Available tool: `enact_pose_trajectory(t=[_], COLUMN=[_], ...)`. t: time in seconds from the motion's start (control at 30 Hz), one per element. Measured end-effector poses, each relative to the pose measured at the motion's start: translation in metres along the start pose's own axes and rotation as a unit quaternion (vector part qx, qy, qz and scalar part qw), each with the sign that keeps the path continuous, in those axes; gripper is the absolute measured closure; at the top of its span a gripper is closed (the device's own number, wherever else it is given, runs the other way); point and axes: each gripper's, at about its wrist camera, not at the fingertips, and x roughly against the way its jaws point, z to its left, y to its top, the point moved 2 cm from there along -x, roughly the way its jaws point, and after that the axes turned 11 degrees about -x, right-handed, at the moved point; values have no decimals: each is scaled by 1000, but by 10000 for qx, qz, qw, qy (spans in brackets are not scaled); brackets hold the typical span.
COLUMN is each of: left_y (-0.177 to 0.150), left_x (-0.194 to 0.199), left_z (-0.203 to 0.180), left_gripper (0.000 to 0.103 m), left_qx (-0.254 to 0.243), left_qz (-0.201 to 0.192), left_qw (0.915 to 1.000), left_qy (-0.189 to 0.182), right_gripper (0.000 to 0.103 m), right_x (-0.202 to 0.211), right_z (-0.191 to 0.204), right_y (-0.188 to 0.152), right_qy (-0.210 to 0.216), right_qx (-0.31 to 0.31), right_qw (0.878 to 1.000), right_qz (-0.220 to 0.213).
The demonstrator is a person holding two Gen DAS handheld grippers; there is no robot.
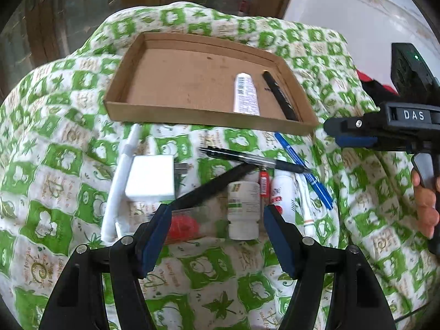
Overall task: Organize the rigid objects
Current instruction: 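Grasp the blue pen with the right gripper while the left grasps the white medicine bottle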
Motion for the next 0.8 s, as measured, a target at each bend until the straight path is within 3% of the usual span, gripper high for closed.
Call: enact_pose_trajectory(t=[0.37,0.5,0.63,0.8], left_y=[-11,-12,-10,-11], left_x=[-11,-10,-10,-12], left_z=[-19,-22,-22,-22], left_gripper=[30,30,30,30], left_qx=[-62,-104,-99,-84], left_qz=[134,90,38,73], left_qw=[9996,9996,9996,9996], left_qy=[-233,-259,-262,-256], right_gripper=[44,75,76,78], right_x=[-14,-32,-45,-55], right_z=[-18,-25,-28,-23], right_y=[-8,-10,-11,-6], right_qy=[-319,-411,-406,-711], right_qx=[-187,-308,-371,-111], right_qw=[9990,9973,9962,9960], right_qz=[245,521,681,521])
